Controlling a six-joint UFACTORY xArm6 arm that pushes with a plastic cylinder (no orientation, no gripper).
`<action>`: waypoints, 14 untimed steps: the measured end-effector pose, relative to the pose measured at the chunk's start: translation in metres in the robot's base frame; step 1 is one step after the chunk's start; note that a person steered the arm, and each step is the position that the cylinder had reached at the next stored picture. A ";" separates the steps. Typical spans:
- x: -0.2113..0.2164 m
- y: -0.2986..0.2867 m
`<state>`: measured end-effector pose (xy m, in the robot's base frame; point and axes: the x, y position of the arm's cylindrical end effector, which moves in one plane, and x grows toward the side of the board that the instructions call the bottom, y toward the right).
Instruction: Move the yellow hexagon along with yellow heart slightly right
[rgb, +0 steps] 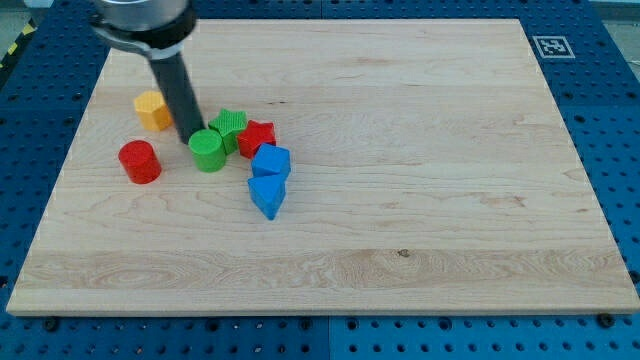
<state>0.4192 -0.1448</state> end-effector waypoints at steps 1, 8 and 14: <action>0.002 0.018; -0.035 -0.091; -0.041 0.015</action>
<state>0.3777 -0.1301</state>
